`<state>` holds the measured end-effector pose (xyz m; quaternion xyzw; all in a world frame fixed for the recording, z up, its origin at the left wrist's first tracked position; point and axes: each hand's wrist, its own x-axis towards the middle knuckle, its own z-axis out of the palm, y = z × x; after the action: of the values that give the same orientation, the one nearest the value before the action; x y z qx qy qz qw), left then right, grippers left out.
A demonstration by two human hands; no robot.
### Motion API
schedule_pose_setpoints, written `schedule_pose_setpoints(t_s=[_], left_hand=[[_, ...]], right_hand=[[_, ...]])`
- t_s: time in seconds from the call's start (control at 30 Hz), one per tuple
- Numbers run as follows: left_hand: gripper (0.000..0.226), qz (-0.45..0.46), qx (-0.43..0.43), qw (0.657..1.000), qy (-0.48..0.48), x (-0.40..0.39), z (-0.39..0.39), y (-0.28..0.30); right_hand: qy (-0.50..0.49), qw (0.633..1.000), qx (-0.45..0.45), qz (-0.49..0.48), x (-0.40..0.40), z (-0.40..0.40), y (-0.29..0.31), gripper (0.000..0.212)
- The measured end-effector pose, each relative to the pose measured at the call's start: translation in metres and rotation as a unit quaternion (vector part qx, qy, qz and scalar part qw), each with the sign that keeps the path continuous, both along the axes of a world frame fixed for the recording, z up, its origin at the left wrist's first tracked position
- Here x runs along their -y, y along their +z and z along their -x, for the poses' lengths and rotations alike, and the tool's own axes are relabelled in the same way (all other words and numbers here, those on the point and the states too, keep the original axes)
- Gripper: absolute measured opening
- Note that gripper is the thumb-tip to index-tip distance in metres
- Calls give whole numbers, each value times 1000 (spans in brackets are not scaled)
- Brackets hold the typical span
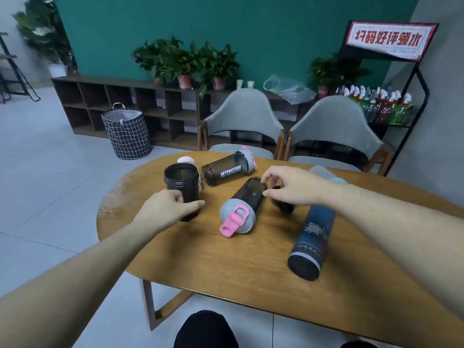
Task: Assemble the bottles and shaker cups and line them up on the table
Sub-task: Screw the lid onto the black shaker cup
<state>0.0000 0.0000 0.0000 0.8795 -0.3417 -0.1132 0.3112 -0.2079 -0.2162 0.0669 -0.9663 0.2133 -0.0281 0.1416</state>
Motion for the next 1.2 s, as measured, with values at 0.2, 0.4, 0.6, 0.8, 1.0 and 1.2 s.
schedule_pose_setpoints(t_s=[0.2,0.4,0.6,0.8,1.0,1.2], left_hand=[[93,35,-67,991,114,9,-26,-21],[117,145,-83,982,91,27,-40,-39],[98,213,-65,974,45,41,-41,-42],[91,227,-15,974,-2,52,-35,-31],[81,205,25,976,-61,60,-15,-15],[82,174,57,978,-104,68,-12,-13]], right_hand=[[-19,995,-94,23,22,-14,-17,55],[-26,989,-144,11,57,-27,-36,78],[-9,970,-237,45,91,-39,-49,109],[-3,942,-321,95,113,-53,-57,117],[6,925,-377,51,131,-62,-70,126],[28,937,-349,5,140,-59,-77,106]])
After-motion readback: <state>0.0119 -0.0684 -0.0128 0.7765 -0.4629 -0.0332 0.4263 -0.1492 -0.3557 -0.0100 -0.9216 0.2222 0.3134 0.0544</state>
